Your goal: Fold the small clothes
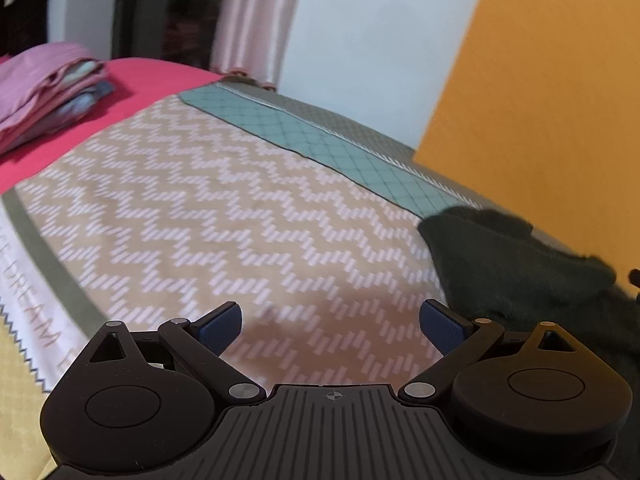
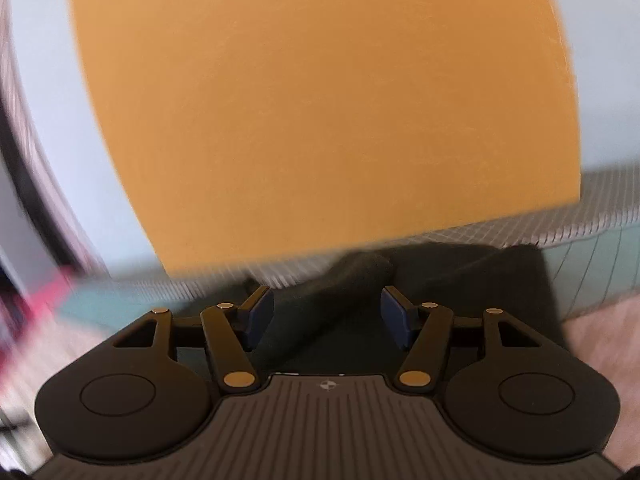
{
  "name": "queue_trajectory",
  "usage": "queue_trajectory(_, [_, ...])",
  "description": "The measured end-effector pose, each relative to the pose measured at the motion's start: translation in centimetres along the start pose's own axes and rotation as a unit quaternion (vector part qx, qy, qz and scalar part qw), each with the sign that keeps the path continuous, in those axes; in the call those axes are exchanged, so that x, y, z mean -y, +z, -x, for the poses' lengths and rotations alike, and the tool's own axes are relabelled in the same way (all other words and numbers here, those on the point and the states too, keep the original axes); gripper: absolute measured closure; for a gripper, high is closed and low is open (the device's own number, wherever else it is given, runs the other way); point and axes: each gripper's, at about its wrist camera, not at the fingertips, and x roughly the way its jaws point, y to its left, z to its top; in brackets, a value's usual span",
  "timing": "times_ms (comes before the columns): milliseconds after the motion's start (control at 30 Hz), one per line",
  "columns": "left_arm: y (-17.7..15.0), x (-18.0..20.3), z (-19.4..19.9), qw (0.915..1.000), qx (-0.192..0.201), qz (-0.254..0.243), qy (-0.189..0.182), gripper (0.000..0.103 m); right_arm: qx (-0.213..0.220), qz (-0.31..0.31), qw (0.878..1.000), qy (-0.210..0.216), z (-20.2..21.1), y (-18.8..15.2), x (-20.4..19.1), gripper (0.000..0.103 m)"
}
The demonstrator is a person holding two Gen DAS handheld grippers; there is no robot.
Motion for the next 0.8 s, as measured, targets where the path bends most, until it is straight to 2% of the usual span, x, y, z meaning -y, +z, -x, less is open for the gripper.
queue_trajectory(33, [0.2,0.5,-0.4,1.0,-0.003,-0.008,-0.005,0.0,-0.014,0.017,1.0,-0.01,-0.2,-0.2,-0.5,0.04])
queue_trajectory(100, [0.6,1.9,-1.5,0.9996,-0.009,-0.021,-0.017,0.0,-0.037,0.03,0.999,0.013,-0.7,-0.9,-0.8,0.042])
queue_trajectory(167, [1.3,3.8,-3.0,0.9989,-0.014,-0.034,-0.029,0.0,-0.055,0.013,0.998,0.031,-1.8,-1.0,-0.4,0.05])
queue_trajectory(233, [2.1,6.1,-4.7,0.9974,-0.025,-0.048,-0.048,0.0,-0.08,-0.007,0.996,0.037,-3.5,-0.8,-0.2,0.065])
queue_trajectory(333, [2.8,9.0,-7.3,0.9957,-0.022,-0.059,-0.067,0.0,-0.101,-0.017,0.994,0.03,-5.6,-0.4,-1.4,0.068])
queue_trajectory(433, [2.6,10.8,-10.5,0.997,-0.033,-0.055,-0.043,0.0,-0.094,-0.03,0.993,0.057,-7.3,0.8,-2.9,0.068])
queue_trajectory(500, [1.8,10.7,-12.0,0.9981,-0.026,-0.047,-0.031,0.0,-0.047,-0.034,0.991,0.12,-7.5,1.9,-3.8,0.065])
queue_trajectory(533, [1.3,10.4,-11.9,0.9983,-0.004,-0.05,-0.029,0.0,-0.022,-0.032,0.99,0.137,-7.2,2.3,-4.0,0.057])
queue_trajectory(600, [0.8,10.2,-11.7,0.9975,0.014,-0.064,-0.025,0.0,-0.012,-0.043,0.992,0.117,-6.9,2.8,-3.9,0.05])
queue_trajectory(700, [0.9,9.6,-11.8,0.9977,0.017,-0.054,-0.037,0.0,-0.032,-0.055,0.991,0.115,-6.2,1.9,-2.6,0.05])
queue_trajectory(800, [1.1,9.6,-11.9,0.9977,0.019,-0.053,-0.037,0.0,-0.045,-0.1,0.99,0.092,-5.3,0.6,-0.4,0.05])
